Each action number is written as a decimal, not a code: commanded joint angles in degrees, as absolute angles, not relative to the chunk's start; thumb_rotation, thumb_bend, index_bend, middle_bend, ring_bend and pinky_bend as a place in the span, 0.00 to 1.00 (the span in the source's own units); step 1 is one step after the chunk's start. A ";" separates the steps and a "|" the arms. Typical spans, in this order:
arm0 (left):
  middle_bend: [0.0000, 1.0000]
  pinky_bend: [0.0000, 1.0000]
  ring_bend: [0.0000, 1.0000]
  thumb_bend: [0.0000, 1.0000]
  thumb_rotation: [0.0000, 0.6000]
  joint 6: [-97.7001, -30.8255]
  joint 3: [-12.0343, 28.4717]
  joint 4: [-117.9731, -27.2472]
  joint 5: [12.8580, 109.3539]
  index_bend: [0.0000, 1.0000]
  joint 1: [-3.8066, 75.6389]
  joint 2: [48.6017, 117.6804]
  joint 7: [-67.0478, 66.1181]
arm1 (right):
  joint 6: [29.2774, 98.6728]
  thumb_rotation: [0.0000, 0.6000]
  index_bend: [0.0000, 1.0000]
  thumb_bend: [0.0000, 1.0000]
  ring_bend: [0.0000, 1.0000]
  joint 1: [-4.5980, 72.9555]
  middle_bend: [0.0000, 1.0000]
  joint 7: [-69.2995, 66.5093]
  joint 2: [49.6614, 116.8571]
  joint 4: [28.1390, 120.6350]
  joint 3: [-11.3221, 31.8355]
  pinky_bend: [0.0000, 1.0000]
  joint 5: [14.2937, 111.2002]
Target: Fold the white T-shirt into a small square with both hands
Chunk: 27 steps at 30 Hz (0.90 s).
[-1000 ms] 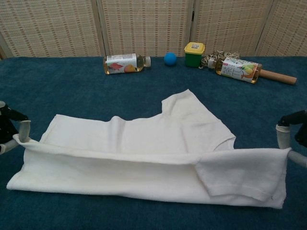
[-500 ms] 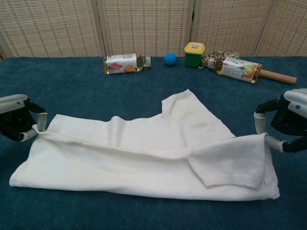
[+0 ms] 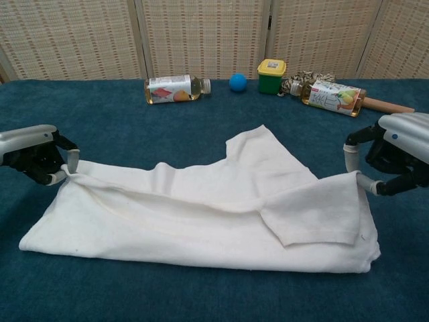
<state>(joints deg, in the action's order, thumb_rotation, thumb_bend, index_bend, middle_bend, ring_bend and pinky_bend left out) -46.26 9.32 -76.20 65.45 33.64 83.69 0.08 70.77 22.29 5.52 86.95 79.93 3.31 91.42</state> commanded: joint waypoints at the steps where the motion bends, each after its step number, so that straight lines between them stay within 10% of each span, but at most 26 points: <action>1: 0.93 0.98 0.86 0.55 1.00 -44.81 9.98 -74.75 63.35 0.64 35.10 84.72 -1.62 | 70.34 1.00 0.82 0.61 0.97 22.80 0.97 5.83 87.47 79.45 3.76 1.00 90.92; 20: 0.93 0.98 0.86 0.54 1.00 -41.62 10.68 -69.08 51.86 0.60 40.05 88.95 -9.86 | 68.80 1.00 0.83 0.61 0.97 25.01 0.97 5.11 91.07 74.85 5.08 1.00 87.85; 27: 0.90 0.98 0.85 0.47 1.00 -43.58 10.71 -69.98 50.65 0.28 39.79 89.17 -10.51 | 68.66 1.00 0.83 0.61 0.97 26.05 0.97 4.59 92.85 72.32 5.69 1.00 87.44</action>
